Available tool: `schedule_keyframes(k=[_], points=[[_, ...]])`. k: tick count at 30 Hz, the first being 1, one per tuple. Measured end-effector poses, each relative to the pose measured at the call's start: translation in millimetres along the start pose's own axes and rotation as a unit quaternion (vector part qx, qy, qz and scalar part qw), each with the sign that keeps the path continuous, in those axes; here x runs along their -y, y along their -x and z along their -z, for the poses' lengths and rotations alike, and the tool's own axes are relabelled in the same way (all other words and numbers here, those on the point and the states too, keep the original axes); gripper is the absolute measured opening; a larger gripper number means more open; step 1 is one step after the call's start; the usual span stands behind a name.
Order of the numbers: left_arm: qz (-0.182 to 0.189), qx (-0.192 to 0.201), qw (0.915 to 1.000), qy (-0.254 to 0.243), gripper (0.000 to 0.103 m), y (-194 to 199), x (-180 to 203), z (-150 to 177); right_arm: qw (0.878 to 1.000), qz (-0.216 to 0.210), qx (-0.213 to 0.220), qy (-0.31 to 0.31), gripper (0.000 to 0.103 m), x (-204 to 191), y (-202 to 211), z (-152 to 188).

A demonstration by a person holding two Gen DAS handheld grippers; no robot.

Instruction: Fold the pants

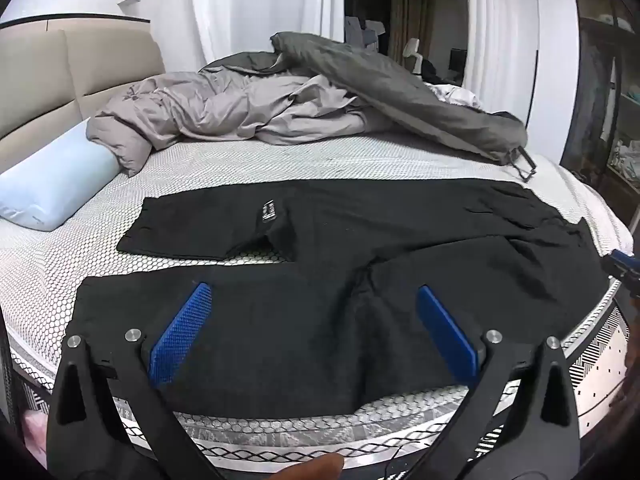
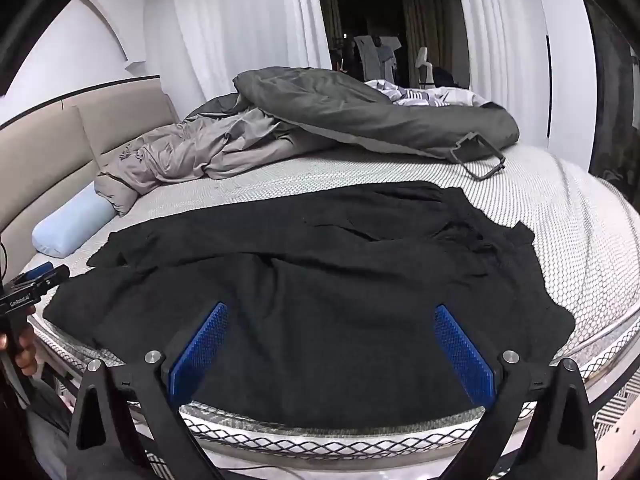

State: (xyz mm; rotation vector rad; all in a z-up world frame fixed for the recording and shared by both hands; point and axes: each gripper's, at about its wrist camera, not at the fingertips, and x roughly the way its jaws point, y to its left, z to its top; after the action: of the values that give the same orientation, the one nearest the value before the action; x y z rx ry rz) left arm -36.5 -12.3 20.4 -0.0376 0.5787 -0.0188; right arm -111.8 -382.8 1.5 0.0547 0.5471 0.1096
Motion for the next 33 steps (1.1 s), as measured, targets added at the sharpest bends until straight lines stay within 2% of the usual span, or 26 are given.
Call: schedule_keyframes(k=[10, 33], points=[[0.015, 0.01, 0.9998, -0.011, 0.102, 26, 17, 6, 0.999, -0.012, 0.012, -0.034, 0.103, 7, 10, -5], [0.004, -0.01, 0.9999, 0.01, 0.102, 10, 3, 2, 0.999, -0.008, 0.009, -0.034, 0.103, 11, 12, 2]])
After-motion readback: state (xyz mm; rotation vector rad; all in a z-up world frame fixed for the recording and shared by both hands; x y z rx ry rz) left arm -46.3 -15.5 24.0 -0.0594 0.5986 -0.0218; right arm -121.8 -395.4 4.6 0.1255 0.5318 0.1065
